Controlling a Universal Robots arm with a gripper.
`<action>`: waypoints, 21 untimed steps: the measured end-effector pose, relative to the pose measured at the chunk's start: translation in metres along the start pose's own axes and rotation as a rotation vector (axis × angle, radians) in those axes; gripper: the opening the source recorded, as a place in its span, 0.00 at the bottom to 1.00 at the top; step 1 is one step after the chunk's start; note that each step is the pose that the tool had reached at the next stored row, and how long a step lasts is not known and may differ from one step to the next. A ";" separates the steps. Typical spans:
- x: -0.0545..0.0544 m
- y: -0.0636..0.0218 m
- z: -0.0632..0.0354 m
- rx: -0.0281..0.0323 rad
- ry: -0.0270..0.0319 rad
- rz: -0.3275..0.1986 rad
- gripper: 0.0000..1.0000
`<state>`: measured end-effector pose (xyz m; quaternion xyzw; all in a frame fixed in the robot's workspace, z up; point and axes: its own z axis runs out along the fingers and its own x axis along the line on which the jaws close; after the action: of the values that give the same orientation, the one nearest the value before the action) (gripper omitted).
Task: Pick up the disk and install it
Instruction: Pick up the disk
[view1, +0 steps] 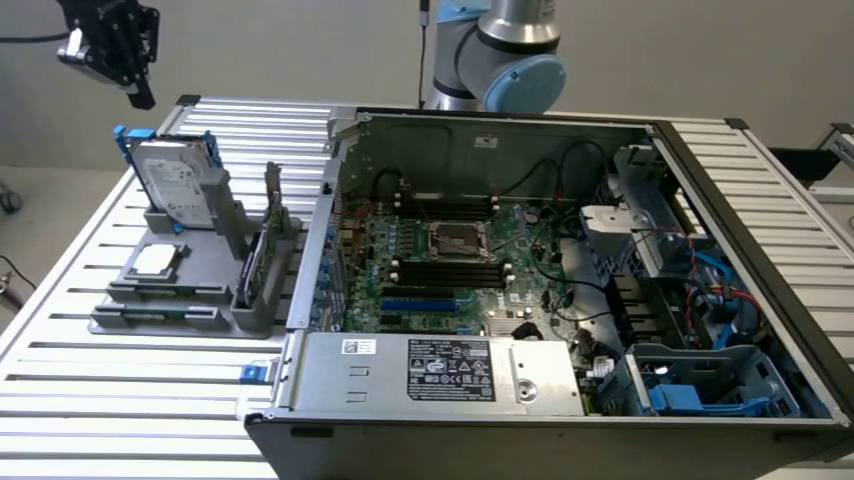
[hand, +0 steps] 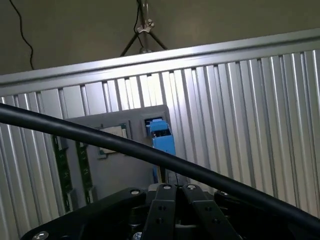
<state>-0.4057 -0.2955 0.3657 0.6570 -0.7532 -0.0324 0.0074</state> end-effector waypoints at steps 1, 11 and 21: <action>0.000 0.0000 0.0001 -0.0007 -0.0016 -0.015 0.11; 0.000 0.0006 0.0003 -0.0109 0.0007 -0.108 0.11; 0.000 0.0080 0.0017 -0.0174 0.0072 -0.147 0.24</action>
<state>-0.4137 -0.2941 0.3645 0.7105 -0.7026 -0.0370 0.0134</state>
